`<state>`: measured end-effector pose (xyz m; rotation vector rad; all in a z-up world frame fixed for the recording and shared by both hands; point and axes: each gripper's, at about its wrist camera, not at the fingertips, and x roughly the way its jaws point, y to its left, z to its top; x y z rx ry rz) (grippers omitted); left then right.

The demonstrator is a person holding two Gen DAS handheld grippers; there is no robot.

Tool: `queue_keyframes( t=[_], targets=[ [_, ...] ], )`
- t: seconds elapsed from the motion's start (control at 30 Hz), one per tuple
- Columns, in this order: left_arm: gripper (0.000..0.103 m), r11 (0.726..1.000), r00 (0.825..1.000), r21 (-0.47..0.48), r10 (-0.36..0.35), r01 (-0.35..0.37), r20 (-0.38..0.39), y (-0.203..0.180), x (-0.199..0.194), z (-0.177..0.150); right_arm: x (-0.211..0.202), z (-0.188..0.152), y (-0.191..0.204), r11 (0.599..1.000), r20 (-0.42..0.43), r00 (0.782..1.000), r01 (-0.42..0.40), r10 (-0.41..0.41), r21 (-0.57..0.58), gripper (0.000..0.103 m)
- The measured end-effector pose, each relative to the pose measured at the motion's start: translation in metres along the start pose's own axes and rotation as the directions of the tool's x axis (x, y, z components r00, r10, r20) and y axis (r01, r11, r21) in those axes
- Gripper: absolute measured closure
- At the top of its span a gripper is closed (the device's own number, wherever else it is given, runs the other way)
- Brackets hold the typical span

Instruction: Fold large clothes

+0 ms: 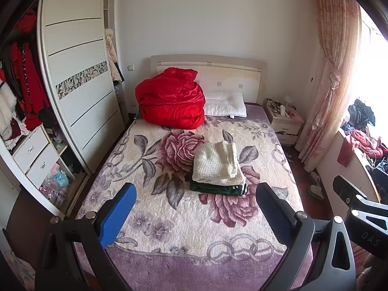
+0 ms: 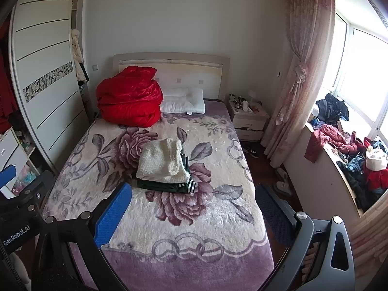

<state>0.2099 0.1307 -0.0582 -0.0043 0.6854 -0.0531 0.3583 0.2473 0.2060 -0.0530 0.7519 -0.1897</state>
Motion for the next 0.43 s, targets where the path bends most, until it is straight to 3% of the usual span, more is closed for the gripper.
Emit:
queue_keyframes(
  t=[0.43],
  targets=[
    [0.002, 1.0, 1.0, -0.009, 0.008, -0.008, 0.006, -0.0004, -0.0063, -0.0033, -0.0021, -0.0051, 0.0016, 1.0, 0.0, 1.0, 0.009, -0.009, 0.007, 0.0]
  ],
)
